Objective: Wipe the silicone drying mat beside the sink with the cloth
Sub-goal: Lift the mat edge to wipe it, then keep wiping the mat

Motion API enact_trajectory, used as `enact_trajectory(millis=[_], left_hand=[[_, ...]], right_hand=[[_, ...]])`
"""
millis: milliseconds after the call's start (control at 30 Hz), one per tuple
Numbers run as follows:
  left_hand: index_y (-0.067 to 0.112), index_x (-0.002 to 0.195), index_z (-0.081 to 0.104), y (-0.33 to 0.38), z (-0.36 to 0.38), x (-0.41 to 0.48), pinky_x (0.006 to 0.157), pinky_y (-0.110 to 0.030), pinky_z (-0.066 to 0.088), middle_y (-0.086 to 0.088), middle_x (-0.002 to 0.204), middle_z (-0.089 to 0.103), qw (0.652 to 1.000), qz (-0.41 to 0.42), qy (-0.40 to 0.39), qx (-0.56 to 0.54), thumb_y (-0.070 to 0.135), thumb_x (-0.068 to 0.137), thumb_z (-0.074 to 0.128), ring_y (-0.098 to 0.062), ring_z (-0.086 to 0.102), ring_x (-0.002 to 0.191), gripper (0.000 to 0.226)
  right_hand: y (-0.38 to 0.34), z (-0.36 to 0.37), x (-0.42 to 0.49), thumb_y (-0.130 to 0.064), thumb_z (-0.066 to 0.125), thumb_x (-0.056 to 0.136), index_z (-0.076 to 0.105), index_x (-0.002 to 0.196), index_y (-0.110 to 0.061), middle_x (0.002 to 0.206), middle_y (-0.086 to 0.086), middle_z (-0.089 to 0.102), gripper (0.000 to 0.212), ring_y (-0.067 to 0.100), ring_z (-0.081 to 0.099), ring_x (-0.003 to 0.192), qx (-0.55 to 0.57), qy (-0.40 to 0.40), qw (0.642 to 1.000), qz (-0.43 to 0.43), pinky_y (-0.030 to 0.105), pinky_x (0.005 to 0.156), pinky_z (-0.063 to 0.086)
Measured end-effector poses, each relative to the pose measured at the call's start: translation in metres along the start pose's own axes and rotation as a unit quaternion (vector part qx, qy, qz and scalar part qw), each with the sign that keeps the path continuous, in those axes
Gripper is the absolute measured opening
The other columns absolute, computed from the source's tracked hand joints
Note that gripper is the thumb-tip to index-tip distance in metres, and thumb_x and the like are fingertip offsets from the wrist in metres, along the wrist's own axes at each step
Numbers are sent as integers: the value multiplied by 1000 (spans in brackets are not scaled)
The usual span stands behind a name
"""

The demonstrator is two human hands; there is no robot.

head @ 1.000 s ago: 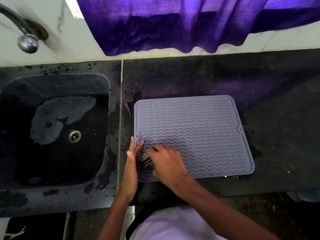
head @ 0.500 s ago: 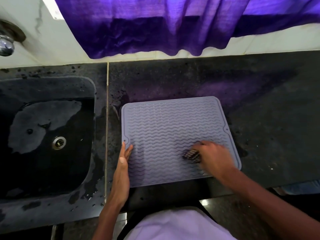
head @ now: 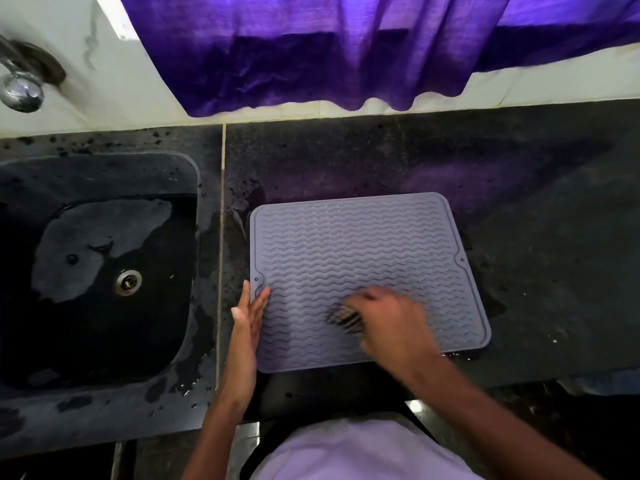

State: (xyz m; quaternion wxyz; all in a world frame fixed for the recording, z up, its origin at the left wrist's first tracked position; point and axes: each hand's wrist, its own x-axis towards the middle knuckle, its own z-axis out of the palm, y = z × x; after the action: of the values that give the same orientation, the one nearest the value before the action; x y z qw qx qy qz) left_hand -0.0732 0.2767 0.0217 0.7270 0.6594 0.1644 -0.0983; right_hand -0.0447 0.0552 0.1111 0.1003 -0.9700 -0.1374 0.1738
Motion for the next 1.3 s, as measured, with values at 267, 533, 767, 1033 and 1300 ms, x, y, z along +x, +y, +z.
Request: enact_trajectory(millis=[267, 533, 767, 1033, 1300], left_hand=[[33, 157, 19, 1, 7, -2, 106, -6, 33, 13, 151, 44, 1000, 14, 14, 11, 98, 69, 35, 5, 41, 139, 111], [40, 153, 21, -10, 8, -5, 117, -14, 18, 31, 154, 33, 997, 28, -6, 67, 90, 82, 27, 8, 28, 145, 88], [47, 150, 22, -10, 10, -7, 120, -23, 16, 24, 157, 33, 996, 31, -7, 83, 89, 84, 26, 6, 28, 146, 79], [36, 158, 22, -4, 0, 3, 116, -15, 16, 24, 149, 41, 999, -41, 13, 12, 64, 98, 17, 27, 31, 128, 67], [42, 153, 19, 13, -3, 1, 105, -9, 34, 16, 145, 52, 999, -47, -5, 13, 85, 83, 19, 7, 46, 134, 82]], right_hand=[[-57, 54, 23, -17, 70, 72, 65, 108, -21, 108, 7, 62, 36, 31, 59, 103, -27, 13, 997, -69, 44, 82, 48], [50, 22, 0, -25, 69, 73, 61, 117, -34, 116, -5, 65, 45, 22, 62, 109, -54, -14, 998, 31, 37, 90, 51], [131, -8, -29, -28, 68, 78, 64, 107, -36, 107, -9, 69, 30, 18, 67, 97, -60, -18, 987, 146, 36, 81, 55], [89, -14, -28, -25, 72, 73, 63, 111, -30, 99, -2, 69, 39, 25, 67, 91, -25, 26, 994, 98, 36, 73, 55], [-84, 51, 20, -25, 78, 64, 63, 104, -20, 99, 7, 63, 43, 29, 62, 94, 0, -27, 983, -179, 39, 76, 50]])
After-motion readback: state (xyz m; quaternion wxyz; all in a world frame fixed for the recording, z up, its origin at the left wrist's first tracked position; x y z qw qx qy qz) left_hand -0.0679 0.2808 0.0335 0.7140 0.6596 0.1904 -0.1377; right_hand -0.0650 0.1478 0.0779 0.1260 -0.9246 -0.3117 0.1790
